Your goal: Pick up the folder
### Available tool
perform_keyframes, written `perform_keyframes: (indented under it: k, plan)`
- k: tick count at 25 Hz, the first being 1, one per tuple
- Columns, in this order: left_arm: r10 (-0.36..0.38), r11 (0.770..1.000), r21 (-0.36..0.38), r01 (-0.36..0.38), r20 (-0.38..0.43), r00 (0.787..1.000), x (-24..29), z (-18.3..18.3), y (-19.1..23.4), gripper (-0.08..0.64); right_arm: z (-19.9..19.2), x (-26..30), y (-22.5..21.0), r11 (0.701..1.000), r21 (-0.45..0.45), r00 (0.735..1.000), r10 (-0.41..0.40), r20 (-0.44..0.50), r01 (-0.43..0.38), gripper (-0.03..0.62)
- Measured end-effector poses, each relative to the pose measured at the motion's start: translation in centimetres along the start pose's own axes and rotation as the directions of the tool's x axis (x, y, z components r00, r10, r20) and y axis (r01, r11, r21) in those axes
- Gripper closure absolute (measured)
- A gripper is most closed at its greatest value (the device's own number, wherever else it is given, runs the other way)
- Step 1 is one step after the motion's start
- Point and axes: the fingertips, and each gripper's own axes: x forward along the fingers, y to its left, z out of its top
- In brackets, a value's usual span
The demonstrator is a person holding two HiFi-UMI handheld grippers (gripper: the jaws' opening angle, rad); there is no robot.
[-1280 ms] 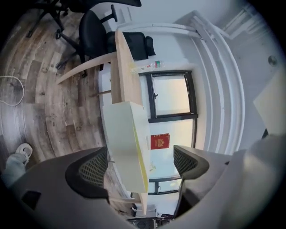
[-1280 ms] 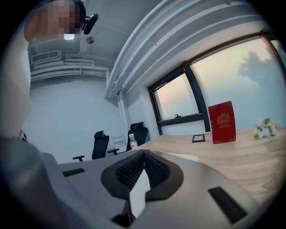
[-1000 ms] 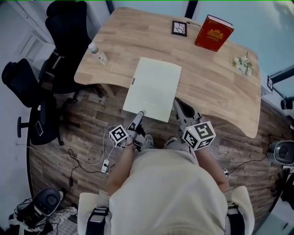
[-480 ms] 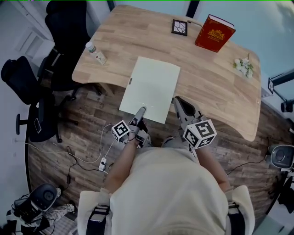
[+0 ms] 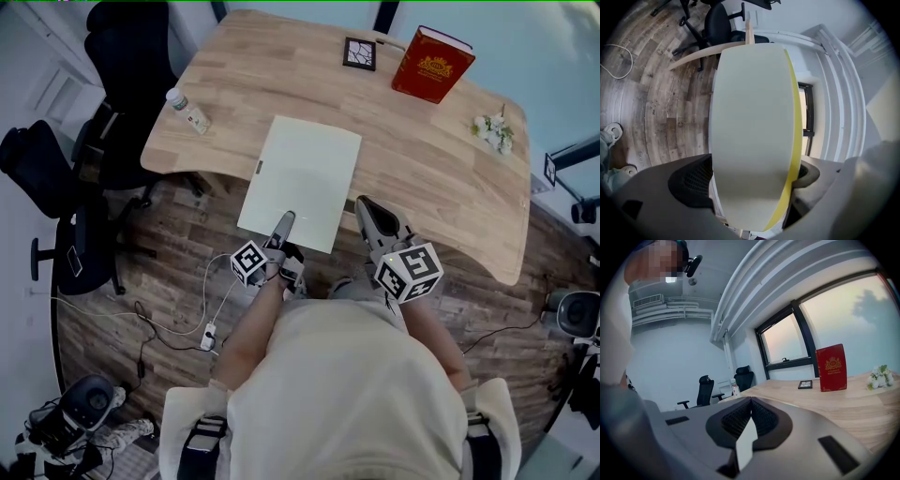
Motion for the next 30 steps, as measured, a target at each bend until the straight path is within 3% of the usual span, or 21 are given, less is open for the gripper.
perform_keyframes:
  k: [12,18,23,30]
  plan:
    - [-0.019,0.999,-0.039,0.02,0.007,1.0,1.0,-0.1,-0.2,0.115,0.0,-0.3,-1.1,1.0,0.009,1.0,-0.016,0.0,0.016,0.574]
    - [-0.036,0.999,0.004,0.036,-0.013,0.999,1.0,-0.2,-0.7,0.214,-0.2,-0.3,-1.2,1.0,0.01,1.0,-0.017,-0.003,0.017,0.574]
    - [-0.024,0.998,0.051,0.025,-0.023,0.999,0.5,-0.1,-1.6,0.253,-0.3,-0.5,-1.2,1.0,0.016,1.0,-0.023,0.0,0.023,0.574]
    - [-0.073,0.997,0.035,0.074,-0.034,0.997,0.0,0.1,-3.3,0.276,-0.1,-0.7,-1.1,0.999,0.022,0.999,-0.031,0.011,0.031,0.574]
